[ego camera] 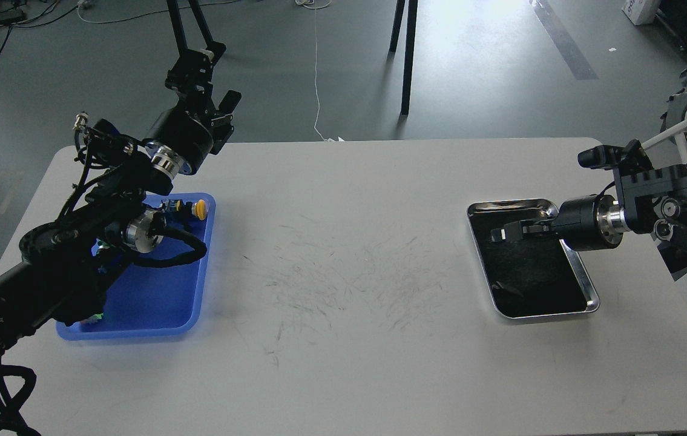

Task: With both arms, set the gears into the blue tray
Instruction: 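Lift the held part and carry it toward the table center with the right gripper, then lower the right gripper and release the small black piece on the table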

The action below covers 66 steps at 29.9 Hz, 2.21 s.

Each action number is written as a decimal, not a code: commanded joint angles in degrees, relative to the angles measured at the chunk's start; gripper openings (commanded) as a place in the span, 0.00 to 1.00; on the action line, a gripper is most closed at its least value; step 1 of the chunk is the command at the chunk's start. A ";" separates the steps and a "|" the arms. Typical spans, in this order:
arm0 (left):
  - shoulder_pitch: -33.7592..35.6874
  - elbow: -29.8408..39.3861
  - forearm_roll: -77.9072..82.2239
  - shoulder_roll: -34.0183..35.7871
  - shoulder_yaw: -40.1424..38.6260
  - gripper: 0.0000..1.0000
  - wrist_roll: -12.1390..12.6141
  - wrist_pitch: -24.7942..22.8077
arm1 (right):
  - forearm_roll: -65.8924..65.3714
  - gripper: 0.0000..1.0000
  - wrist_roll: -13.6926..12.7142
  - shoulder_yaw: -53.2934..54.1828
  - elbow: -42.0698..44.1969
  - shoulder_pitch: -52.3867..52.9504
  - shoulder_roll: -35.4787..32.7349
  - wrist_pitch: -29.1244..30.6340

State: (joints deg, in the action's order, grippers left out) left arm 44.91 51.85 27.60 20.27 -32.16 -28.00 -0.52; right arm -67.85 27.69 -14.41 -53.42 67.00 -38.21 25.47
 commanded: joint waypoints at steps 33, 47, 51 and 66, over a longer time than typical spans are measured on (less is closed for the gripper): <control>-0.09 -0.17 0.00 0.29 0.08 0.98 0.00 0.17 | 12.13 0.21 -0.09 -0.79 0.25 -1.96 11.67 0.20; -0.44 -0.17 0.00 0.38 0.08 0.98 0.00 0.17 | 12.12 0.22 -0.01 -0.79 0.95 -1.52 18.61 0.20; -0.53 -0.17 0.00 0.38 0.08 0.98 0.00 0.17 | 12.12 0.22 -0.01 -0.79 1.04 -1.52 18.97 0.20; -0.61 -0.17 0.00 0.38 0.00 0.98 0.00 0.17 | 12.39 0.22 0.31 -0.27 3.06 -1.87 20.81 0.11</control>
State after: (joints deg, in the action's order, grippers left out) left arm 44.31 51.68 27.60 20.68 -32.17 -28.00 -0.35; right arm -55.54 27.98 -14.95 -50.76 65.22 -17.73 25.63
